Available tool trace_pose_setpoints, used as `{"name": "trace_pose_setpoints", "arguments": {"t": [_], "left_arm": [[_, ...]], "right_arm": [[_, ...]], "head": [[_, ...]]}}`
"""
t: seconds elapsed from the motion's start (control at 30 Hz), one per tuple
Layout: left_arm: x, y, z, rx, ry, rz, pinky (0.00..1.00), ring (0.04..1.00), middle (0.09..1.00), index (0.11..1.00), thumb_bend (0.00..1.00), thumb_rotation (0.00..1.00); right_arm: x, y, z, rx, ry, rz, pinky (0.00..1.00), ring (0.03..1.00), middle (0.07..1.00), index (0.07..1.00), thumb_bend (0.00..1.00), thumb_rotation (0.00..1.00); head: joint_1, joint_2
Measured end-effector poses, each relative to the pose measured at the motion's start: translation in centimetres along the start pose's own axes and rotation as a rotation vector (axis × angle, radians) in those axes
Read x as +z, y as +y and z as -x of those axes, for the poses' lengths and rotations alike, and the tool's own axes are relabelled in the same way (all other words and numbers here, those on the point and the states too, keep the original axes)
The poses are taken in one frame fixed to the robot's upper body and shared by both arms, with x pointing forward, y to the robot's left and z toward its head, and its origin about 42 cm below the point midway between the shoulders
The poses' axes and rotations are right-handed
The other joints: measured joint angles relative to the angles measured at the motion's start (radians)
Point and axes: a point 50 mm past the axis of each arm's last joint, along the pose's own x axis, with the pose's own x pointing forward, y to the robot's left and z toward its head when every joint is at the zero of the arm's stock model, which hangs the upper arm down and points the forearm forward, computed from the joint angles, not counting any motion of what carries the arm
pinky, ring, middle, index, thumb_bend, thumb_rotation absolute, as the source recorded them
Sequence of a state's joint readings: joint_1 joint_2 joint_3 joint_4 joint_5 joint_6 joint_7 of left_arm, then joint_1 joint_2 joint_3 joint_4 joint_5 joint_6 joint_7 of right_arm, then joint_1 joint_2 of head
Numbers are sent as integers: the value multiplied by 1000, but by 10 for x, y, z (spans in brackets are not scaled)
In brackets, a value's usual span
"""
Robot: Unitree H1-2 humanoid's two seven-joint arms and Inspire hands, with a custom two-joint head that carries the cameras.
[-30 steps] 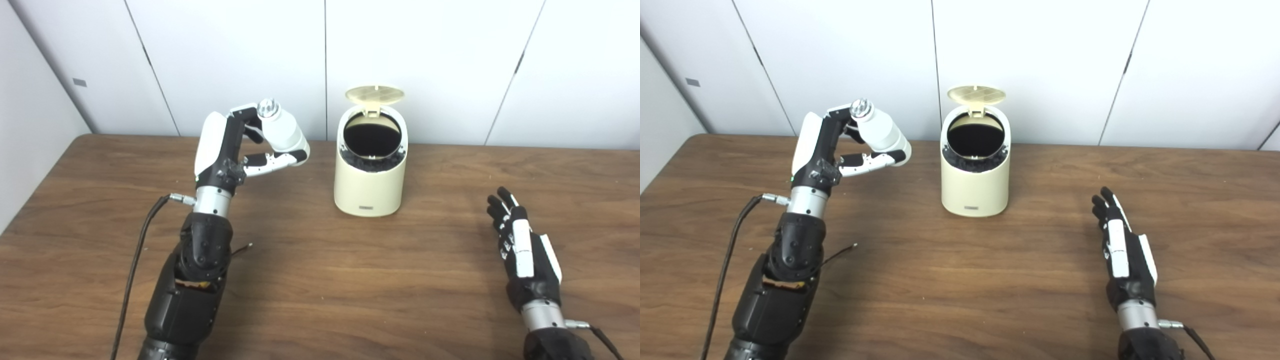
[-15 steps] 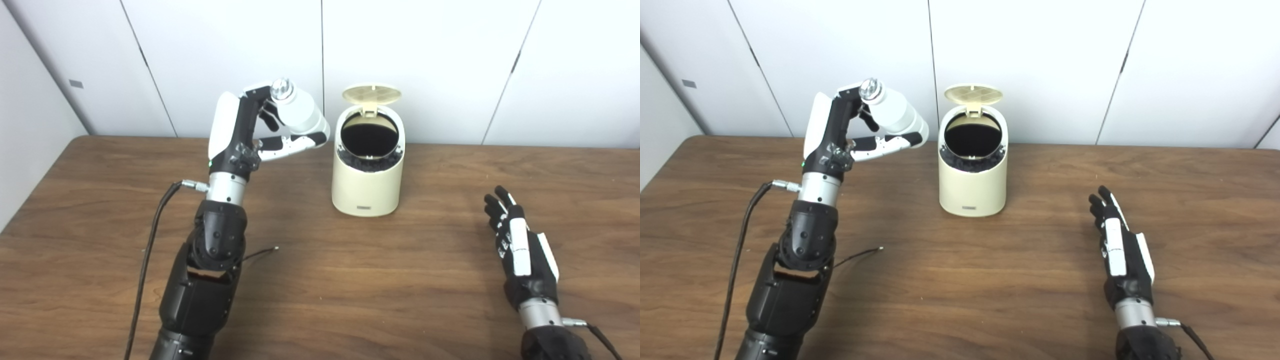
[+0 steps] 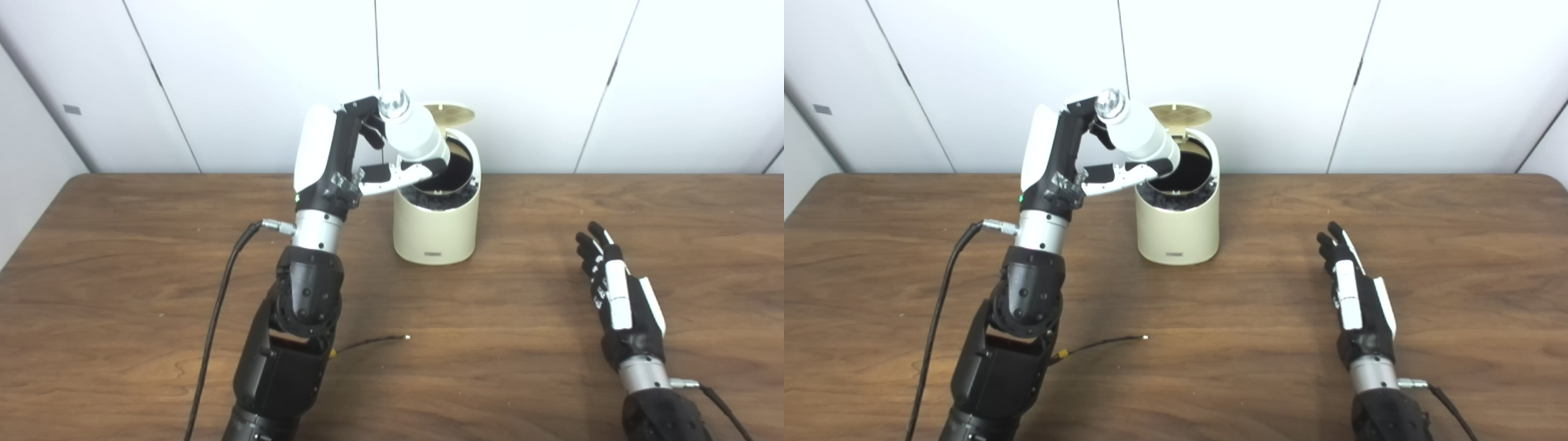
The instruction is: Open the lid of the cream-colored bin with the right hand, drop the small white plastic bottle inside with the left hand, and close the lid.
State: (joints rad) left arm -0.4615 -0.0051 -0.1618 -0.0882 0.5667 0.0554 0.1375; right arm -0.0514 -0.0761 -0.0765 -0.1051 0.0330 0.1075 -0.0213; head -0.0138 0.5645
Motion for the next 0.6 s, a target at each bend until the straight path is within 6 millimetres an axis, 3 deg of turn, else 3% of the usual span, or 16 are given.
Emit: {"name": "trace_pose_setpoints", "arguments": {"t": [0.43, 0.6], "left_arm": [[-17, -31, -3, -35, 9, -46, 450, 484, 473, 485, 525, 0], [-31, -40, -3, -23, -35, -85, 399, 443, 436, 485, 525, 0]], "right_arm": [[-1, 6, -1, -2, -6, -32, 979, 944, 910, 935, 523, 997], [-1, 7, -1, 2, -9, -31, 960, 943, 907, 931, 549, 979]], "head": [[-14, -6], [-23, -12]]}}
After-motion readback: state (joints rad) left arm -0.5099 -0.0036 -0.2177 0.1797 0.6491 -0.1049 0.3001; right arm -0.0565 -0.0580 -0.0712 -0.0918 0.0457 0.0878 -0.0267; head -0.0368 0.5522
